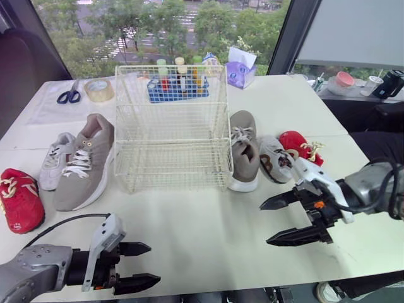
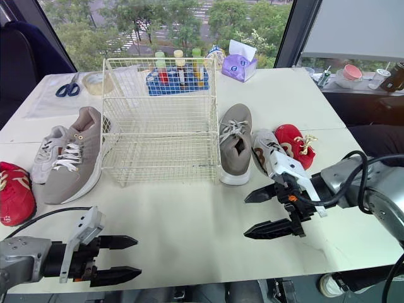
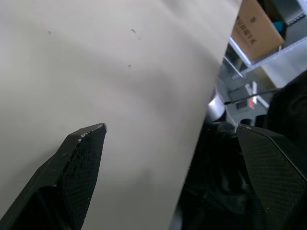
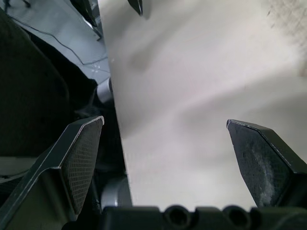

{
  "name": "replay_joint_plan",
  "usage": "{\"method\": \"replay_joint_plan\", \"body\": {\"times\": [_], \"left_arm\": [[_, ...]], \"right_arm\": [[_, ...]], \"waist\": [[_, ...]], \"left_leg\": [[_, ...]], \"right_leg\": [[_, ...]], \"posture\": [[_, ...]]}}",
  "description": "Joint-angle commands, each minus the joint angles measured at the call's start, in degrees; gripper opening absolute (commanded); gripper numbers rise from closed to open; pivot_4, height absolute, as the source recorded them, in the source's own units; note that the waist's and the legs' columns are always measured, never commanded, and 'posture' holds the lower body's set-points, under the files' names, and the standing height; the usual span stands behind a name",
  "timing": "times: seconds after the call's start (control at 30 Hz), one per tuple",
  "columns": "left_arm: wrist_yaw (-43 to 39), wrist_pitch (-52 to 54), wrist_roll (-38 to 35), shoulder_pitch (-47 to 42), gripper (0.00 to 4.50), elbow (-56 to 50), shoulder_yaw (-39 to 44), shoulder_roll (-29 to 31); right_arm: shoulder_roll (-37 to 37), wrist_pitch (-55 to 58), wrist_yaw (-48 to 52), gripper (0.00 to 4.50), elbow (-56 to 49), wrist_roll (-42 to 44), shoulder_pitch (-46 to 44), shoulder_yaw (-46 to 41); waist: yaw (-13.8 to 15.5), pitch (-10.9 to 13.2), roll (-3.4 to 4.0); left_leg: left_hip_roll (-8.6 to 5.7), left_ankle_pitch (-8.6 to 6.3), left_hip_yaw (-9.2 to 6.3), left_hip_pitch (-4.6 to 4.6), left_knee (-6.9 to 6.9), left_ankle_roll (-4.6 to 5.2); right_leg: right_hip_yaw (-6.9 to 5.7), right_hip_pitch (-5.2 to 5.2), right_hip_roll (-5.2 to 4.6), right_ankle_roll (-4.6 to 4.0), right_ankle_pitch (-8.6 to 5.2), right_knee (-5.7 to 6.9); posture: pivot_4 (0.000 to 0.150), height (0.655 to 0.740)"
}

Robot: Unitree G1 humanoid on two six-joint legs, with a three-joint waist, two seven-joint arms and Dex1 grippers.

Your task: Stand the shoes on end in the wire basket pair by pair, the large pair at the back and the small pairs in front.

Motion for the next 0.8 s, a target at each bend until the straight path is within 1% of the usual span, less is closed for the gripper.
{"method": "replay_joint_plan", "body": {"times": [0.03,0.1,0.13,0.2,0.23,0.3,0.37,0.4,0.57,0.67,0.73,0.8], "left_arm": [[-1.5,0.6,-2.9,-2.1,4.44,-0.5,7.4,2.2],[-0.7,3.4,-11.5,-8.0,4.44,1.2,15.7,4.4],[0.4,4.6,-14.6,-10.7,4.44,2.1,17.8,5.1],[4.2,6.3,-23.1,-18.1,4.44,4.3,20.5,6.5],[5.9,6.6,-26.7,-21.0,4.44,5.1,21.6,7.0],[7.8,7.5,-30.9,-24.0,4.44,5.4,23.4,7.9],[8.5,8.3,-31.6,-24.1,4.44,4.9,25.1,8.7],[8.7,8.6,-31.6,-23.8,4.44,4.6,25.9,9.0],[6.3,8.0,-26.1,-20.1,4.44,3.9,29.2,9.0],[5.6,6.6,-23.5,-19.2,4.50,3.2,28.6,8.1],[5.8,5.5,-22.5,-19.0,4.50,2.6,27.3,6.6],[6.3,4.6,-21.6,-19.0,4.50,1.9,25.8,5.3]], "right_arm": [[1.5,-0.1,2.3,4.50,3.1,-0.6,-12.5,1.8],[7.6,-0.4,2.0,4.50,7.9,-3.2,-24.6,6.5],[9.7,-1.0,2.2,4.50,9.7,-5.0,-28.0,8.6],[15.9,-4.2,1.0,4.50,13.9,-11.5,-34.0,14.6],[19.5,-5.6,0.3,4.50,15.8,-14.4,-36.4,17.8],[24.7,-8.2,0.4,4.50,18.7,-19.0,-39.5,22.7],[27.9,-10.4,0.8,4.50,21.0,-23.5,-41.0,26.8],[28.9,-11.0,0.8,4.50,22.0,-25.2,-41.4,28.2],[34.8,-9.5,-2.0,4.50,26.9,-32.9,-43.5,34.0],[35.8,-8.5,-3.6,3.71,26.2,-37.2,-43.5,36.9],[35.9,-7.0,-4.6,2.77,24.1,-39.3,-43.1,38.9],[35.4,-6.2,-5.1,1.66,21.8,-41.4,-42.6,40.6]], "waist": [[-0.2,0.0,-0.01],[-0.3,0.0,0.00],[-0.3,0.0,-0.02],[-0.3,0.0,-0.08],[-0.4,0.0,-0.08],[-0.6,-0.1,-0.10],[-0.7,0.0,-0.12],[-0.7,0.0,-0.12],[-1.1,-0.1,-0.17],[-1.4,-0.1,-0.18],[-1.5,-0.1,-0.17],[-1.6,-0.1,-0.17]], "left_leg": [[0.00,0.00,-0.01,0.01,0.00,0.00],[0.05,0.05,0.01,0.00,0.02,-0.08],[0.06,0.09,-0.11,0.01,0.03,-0.16],[0.34,0.16,-0.16,0.02,0.02,-0.28],[0.38,0.16,-0.14,0.18,0.01,-0.29],[0.40,0.18,-0.05,0.16,-0.05,-0.30],[0.28,0.22,0.16,0.16,-0.03,-0.33],[0.19,0.40,0.28,0.16,-0.02,-0.62],[0.07,0.39,0.46,0.17,-0.02,-0.61],[0.08,0.38,0.43,0.24,-0.02,-0.62],[0.08,0.36,0.41,0.27,-0.03,-0.61],[0.10,0.36,0.40,0.32,-0.04,-0.61]], "right_leg": [[0.00,0.00,0.00,0.00,0.00,0.01],[0.10,-0.11,0.11,-0.09,0.07,0.06],[0.17,-0.13,0.24,-0.08,0.07,0.05],[0.20,-0.17,0.52,-0.07,0.06,0.02],[0.23,-0.08,0.56,-0.08,0.05,0.09],[0.32,-0.03,0.61,-0.15,0.27,0.17],[0.66,-0.13,0.54,-0.04,0.31,0.68],[0.75,-0.19,0.52,0.02,0.27,0.89],[0.84,-0.24,0.52,0.05,0.25,0.86],[0.85,-0.25,0.53,0.03,0.24,0.85],[0.86,-0.27,0.53,0.01,0.23,0.89],[0.88,-0.26,0.57,-0.01,0.25,0.91]], "posture": [[0.150,0.7400],[0.150,0.7400],[0.150,0.7400],[0.150,0.7400],[0.150,0.7400],[0.150,0.7400],[0.150,0.7400],[0.150,0.7400],[0.150,0.7400],[0.150,0.7400],[0.150,0.7400],[0.150,0.7400]]}}
